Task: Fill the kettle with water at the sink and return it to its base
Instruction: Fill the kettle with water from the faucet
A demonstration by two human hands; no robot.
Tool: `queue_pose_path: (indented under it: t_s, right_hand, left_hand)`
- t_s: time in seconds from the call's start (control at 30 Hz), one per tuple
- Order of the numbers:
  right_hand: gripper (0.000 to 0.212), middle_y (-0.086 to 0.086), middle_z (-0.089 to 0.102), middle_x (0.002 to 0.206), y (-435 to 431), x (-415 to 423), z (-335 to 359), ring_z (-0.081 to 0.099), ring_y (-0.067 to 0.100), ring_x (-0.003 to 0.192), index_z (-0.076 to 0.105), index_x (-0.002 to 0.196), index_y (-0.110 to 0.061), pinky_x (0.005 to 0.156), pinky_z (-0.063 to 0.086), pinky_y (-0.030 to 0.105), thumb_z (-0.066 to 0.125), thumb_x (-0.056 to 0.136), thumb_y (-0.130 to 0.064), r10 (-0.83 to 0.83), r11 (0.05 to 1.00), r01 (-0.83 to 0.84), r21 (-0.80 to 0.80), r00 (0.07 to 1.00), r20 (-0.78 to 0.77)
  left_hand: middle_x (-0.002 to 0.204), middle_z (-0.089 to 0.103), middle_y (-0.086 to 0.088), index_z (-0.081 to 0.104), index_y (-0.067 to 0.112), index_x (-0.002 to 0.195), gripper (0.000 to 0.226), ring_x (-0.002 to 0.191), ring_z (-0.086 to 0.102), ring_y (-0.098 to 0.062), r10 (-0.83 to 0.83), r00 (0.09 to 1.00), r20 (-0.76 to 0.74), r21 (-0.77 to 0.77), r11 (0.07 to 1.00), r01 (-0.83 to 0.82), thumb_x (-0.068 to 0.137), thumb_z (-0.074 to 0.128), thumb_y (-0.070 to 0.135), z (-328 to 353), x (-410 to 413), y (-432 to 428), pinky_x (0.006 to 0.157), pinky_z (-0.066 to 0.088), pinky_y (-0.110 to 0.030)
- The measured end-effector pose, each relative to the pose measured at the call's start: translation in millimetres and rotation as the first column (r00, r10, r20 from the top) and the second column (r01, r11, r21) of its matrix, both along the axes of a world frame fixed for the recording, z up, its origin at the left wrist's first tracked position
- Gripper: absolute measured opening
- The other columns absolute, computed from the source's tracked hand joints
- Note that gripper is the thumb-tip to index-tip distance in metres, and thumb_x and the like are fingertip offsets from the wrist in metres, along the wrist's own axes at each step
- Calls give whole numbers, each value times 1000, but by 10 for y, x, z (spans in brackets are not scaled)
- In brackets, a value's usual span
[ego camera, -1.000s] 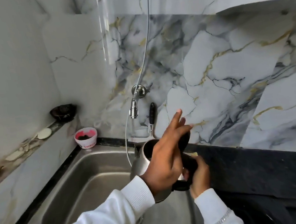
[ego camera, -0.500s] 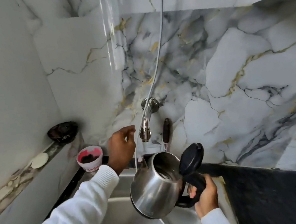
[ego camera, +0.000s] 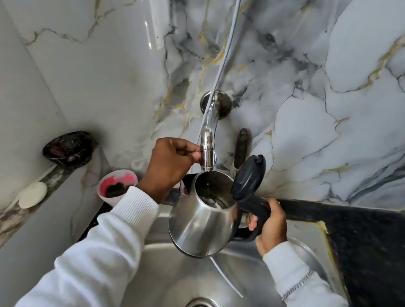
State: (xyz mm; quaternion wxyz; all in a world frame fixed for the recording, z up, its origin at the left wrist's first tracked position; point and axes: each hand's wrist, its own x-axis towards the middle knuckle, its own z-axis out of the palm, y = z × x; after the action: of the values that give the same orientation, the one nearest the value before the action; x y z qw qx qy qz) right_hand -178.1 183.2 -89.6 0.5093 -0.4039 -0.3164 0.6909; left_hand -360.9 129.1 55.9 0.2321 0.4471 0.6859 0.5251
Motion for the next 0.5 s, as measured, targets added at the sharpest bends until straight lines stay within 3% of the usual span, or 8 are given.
queue_pose_path:
  t_s: [0.07,0.13,0.23,0.37,0.5]
  right_hand:
    - [40,3,36,32,-4,-5,-17,31,17,34,41,51,-11,43,22,31,37,88,-24,7,1000,-7,8,1000,4]
    - [42,3,36,33,-3,-2,-21,32,17,34,41,49,-11,43,23,31,38,88,-25,12,1000,-12,16,1000,14]
    - [40,3,37,33,9,-6,-12,32,16,33,42,50,-10,45,23,32,38,87,-24,22,1000,-22,22,999,31]
    - [40,4,36,33,24,-10,-8,30,17,34,41,50,-11,50,21,36,36,87,-24,25,998,-27,54,999,31]
    - [43,3,36,33,39,-4,3,31,17,34,43,46,-12,49,22,35,37,86,-26,41,997,-43,61,999,35]
  left_hand:
    - [89,75,-19,74,-6,92,12,63,67,-3,-25,1000,-15,6,1000,25,82,67,-6,-16,-20,15,71,55,-15]
    - [86,75,-17,74,-6,91,12,60,65,-1,-51,999,-12,15,999,51,82,68,-6,-21,-50,19,67,53,-10]
    - [86,73,-18,72,-9,94,13,66,68,-8,-127,991,32,42,991,126,84,65,-7,-26,-100,-3,74,58,-18]
    - [90,74,-23,71,-10,98,16,67,71,-8,-136,989,63,67,989,132,85,63,-8,-46,-139,-30,73,59,-17]
    - [98,74,-28,71,-6,103,19,90,74,-33,-133,985,113,51,990,128,89,59,-3,-14,-169,-64,89,59,-34]
